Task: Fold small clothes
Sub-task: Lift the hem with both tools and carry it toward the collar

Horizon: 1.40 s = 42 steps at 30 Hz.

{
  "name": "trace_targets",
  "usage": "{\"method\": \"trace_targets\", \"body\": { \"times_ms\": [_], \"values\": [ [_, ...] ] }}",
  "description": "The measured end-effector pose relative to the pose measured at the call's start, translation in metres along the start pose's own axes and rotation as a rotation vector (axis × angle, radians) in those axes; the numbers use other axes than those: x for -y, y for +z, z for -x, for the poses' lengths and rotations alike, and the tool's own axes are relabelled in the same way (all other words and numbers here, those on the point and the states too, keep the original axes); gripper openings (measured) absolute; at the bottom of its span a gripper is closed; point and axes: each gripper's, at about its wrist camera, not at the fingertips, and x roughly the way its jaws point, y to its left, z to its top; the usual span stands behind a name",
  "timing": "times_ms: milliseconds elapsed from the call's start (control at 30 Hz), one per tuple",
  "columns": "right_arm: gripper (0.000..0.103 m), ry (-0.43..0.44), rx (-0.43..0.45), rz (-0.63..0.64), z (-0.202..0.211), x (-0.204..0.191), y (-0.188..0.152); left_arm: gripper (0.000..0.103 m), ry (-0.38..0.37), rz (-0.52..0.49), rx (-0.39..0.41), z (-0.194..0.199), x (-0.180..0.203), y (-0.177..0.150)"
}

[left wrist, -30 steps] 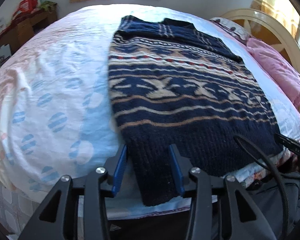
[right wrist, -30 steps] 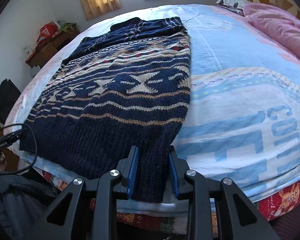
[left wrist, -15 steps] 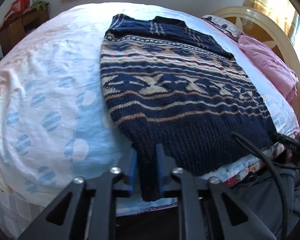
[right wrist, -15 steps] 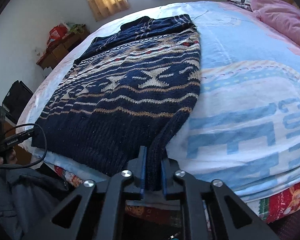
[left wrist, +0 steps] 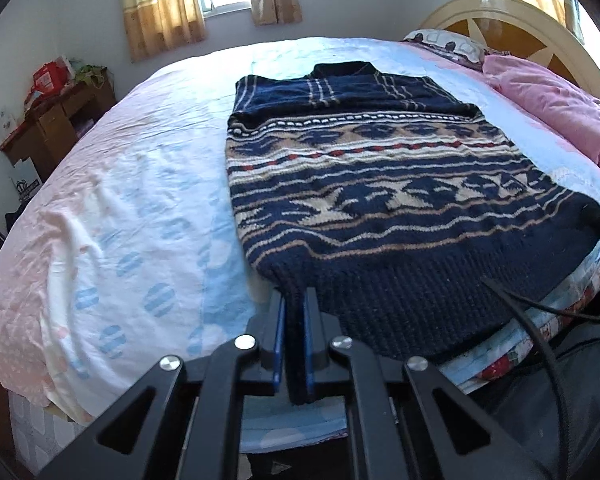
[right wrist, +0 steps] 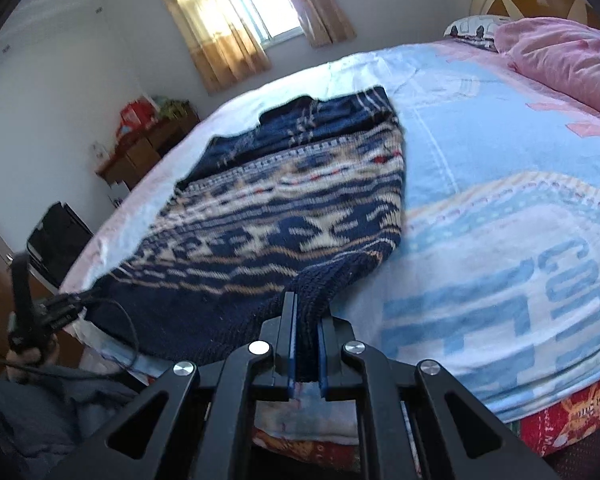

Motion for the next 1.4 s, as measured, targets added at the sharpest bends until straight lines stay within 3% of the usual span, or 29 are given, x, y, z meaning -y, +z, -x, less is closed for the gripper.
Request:
{"method": "trace_targets", "body": {
  "times_ms": [433, 567, 733, 933, 1400],
  "values": [
    [0.007, 0.099, 0.075, -0.066, 0.0, 0.001, 0.04, 0.008, -0.14, 0.148, 0.052, 0.01, -0.028, 0.042],
    [0.007, 0.118, 0.106, -0.073, 0.001, 0.0, 0.062, 0.008, -0.19, 0.19, 0.08, 0.008, -0.038, 0.063],
    [0.007, 0.109, 0.153, -0.047, -0.003, -0.002, 0.1, 0.008, -0.196, 0.204, 0.152, 0.003, -0.048, 0.095],
    [0.007, 0.099, 0.172, -0.054, -0.031, 0.002, 0.149, 0.008, -0.224, 0.228, 0.187, -0.029, -0.058, 0.142],
    [0.007, 0.035, 0.142, -0.12, -0.122, 0.03, 0.258, 0.007, -0.243, 0.249, 0.146, -0.121, -0.072, 0.25]
  ]
}}
